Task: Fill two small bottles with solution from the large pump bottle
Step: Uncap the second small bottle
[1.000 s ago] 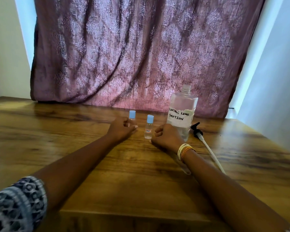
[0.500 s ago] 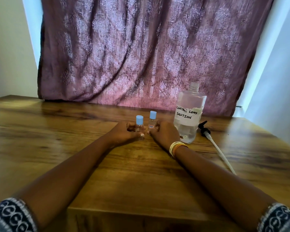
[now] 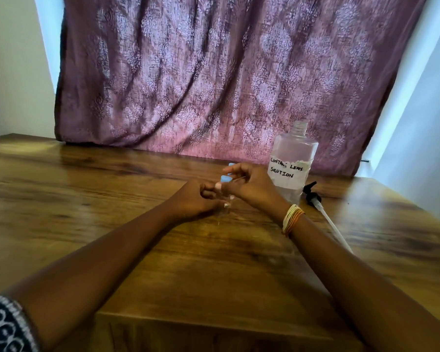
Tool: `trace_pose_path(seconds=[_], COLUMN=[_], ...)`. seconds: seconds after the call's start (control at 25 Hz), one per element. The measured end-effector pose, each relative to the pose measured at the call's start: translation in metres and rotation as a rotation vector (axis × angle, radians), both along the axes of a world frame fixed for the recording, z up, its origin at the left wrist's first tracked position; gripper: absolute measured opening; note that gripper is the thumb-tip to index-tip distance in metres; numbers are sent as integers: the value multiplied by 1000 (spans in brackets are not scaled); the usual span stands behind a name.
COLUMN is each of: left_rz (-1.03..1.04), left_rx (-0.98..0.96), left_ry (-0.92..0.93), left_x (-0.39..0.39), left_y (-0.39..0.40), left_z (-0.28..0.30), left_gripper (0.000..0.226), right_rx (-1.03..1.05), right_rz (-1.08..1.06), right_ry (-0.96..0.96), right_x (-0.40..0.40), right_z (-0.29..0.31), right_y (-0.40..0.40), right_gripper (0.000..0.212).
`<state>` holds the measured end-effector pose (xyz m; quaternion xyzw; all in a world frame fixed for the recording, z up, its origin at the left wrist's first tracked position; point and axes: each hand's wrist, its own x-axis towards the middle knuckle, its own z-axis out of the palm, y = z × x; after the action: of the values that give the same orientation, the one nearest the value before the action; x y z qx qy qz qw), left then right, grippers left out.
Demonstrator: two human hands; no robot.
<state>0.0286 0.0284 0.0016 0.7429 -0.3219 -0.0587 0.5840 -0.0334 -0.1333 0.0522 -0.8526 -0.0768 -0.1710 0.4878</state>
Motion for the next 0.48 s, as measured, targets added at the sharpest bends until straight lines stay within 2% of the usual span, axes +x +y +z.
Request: trace_pose_path(seconds=[0.12,0.24,0.32,0.48], left_rz=[7,13,7,-9], left_rx=[26,-5,-9,-20], left_ry=[-73,-46,-38,-60], left_x=[-5,-11,-12,-11], left_y=[-3,-7,-7,-6], left_z=[0,3,2,1], left_gripper=[20,9,7,18], right_rx=[-11,-22,-30,-38], right_rz=[-45,-60,-17,143], right_ry=[-48,-107,-122,-101], right_x=[-3,1,2,-1], right_z=[-4,-6,-6,-2], right_y=[3,-1,0,-6], right_gripper=[30,25,23,21])
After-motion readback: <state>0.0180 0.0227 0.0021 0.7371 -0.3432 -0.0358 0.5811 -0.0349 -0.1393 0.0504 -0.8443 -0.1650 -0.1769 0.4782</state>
